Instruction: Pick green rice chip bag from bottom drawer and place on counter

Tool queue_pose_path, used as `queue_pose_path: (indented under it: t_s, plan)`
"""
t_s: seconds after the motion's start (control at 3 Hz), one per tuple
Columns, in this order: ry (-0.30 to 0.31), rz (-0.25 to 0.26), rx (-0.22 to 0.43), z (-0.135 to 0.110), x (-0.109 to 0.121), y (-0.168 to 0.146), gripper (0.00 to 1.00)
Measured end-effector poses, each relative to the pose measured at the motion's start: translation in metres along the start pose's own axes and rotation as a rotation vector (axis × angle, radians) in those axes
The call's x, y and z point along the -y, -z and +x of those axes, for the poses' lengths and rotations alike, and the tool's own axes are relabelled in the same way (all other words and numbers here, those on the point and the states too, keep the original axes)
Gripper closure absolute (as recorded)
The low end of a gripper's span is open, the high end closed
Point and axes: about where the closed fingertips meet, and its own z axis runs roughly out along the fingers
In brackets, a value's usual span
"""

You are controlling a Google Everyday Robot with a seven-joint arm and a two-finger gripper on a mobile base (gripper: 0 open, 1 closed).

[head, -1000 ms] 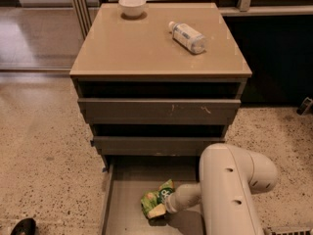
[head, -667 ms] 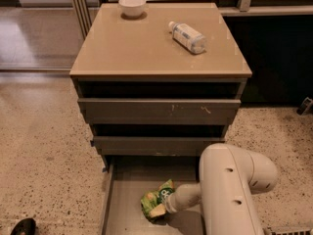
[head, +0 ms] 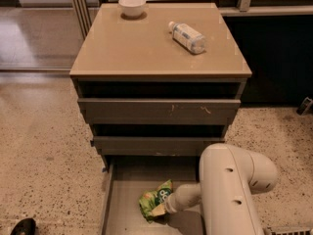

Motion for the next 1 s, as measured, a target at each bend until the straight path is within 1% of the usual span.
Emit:
queue_pose_path:
  t_s: [0.33,0.67,1.0]
  plan:
    - [0.000,0.000,0.000,0.0000,0.0000,0.0000,0.88]
    - [0.000,0.000,0.000,0.0000,0.0000,0.0000,1.00]
    - [0.000,0.000,0.000,0.0000,0.0000,0.0000,1.00]
